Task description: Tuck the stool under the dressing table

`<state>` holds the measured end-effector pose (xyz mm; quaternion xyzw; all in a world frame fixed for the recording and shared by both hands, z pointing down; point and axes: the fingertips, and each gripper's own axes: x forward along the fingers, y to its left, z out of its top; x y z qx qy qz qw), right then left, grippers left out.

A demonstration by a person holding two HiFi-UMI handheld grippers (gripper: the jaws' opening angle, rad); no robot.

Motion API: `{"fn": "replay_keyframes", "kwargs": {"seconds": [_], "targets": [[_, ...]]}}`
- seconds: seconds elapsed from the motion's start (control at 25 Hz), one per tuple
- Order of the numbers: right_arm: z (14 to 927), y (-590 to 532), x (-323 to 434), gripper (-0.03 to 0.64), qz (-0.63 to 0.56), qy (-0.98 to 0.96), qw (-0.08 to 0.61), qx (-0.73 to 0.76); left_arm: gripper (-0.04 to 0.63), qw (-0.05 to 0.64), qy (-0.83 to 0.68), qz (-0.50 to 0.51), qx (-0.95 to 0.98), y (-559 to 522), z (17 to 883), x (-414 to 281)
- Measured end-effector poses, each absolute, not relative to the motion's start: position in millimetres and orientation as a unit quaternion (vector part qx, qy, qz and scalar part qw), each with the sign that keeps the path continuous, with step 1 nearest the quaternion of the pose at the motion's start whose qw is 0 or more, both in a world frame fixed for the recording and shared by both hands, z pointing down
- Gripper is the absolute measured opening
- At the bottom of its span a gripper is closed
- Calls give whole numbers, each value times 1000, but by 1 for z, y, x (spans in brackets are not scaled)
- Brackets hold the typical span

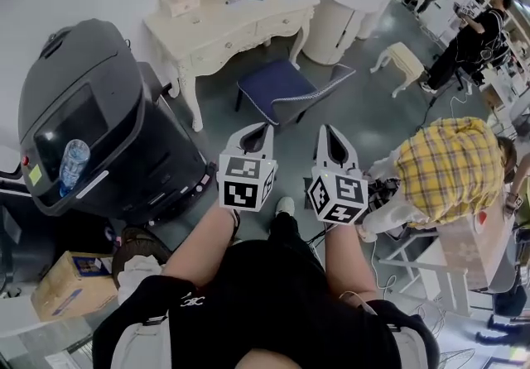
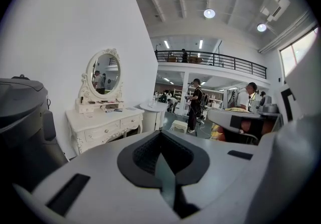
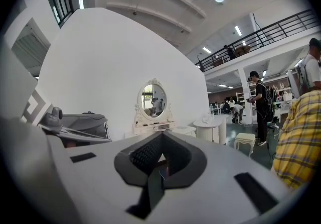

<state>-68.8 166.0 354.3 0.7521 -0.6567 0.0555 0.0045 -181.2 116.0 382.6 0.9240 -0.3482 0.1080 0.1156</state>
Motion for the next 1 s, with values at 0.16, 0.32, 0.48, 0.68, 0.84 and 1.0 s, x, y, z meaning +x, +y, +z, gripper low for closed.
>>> {"fn": "replay_keyframes", "kwargs": {"seconds": [0.16,0.32,0.48,0.68,0.84,1.0], "targets": [[361,138,-46,8,58,-658,0,750,6,104,-354,117,922,92,388,-162],[357,106,-14,8,51,-663,1,747,6,92,-366,128,917,60,388,-137],[354,76,26,8,58,-666,-1,744,6,88,-374,146,912,35,395,-111],[364,45,62,8,74,-678,16,731,6,84,-382,156,907,5,396,-77],[371,29,89,8,82,-686,28,722,6,87,-385,168,903,-12,401,-54],[379,17,122,8,89,-697,41,710,6,87,-385,189,899,-23,415,-29]]}}
